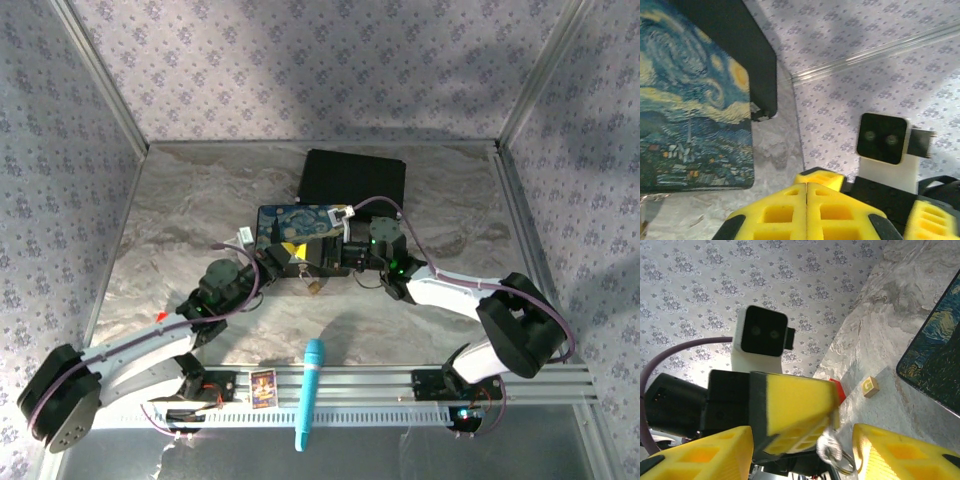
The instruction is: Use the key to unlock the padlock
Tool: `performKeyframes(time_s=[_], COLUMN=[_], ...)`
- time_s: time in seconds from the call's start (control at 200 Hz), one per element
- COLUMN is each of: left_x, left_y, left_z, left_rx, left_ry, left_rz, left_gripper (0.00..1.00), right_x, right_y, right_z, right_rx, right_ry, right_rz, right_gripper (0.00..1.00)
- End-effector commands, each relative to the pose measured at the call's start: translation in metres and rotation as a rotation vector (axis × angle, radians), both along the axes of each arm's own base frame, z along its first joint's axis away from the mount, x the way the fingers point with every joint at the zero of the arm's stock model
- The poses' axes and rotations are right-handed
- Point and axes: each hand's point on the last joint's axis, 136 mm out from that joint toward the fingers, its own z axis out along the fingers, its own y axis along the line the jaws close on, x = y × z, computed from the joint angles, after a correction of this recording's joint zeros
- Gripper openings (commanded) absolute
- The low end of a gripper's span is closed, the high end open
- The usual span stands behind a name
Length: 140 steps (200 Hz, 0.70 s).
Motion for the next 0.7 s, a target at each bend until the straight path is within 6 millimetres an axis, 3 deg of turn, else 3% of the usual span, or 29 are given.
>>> performKeyframes(time_s=[0.0,0.13,0.415,0.695], left_x=[-0.002,-0.003,-0.002,-0.002], left_y=[0.002,0.003,0.004,0.006], left_z=[0.042,0.045,0.041,0.034], left_rx=[-0.059,-0.072,-0.095,-0.086], left_ry=[-0.126,-0.136,-0.119,-0.095], left_rz=[0.0,-0.004,0.009,0.017], left_gripper=[0.0,0.0,0.0,0.0], right_x=[-0.005,-0.006,-0.009,-0.006], right_y=[0.003,0.006,0.009,0.0], right_z=[-0.002,0.002,0.004,-0.001], right_rx=[0.01,0.048,0.086,0.093], right_ry=[-0.007,-0.001,0.009,0.016], right_rz=[0.025,0.041,0.054,0.025], right_gripper=[0.54,0.49,0.2,0.02])
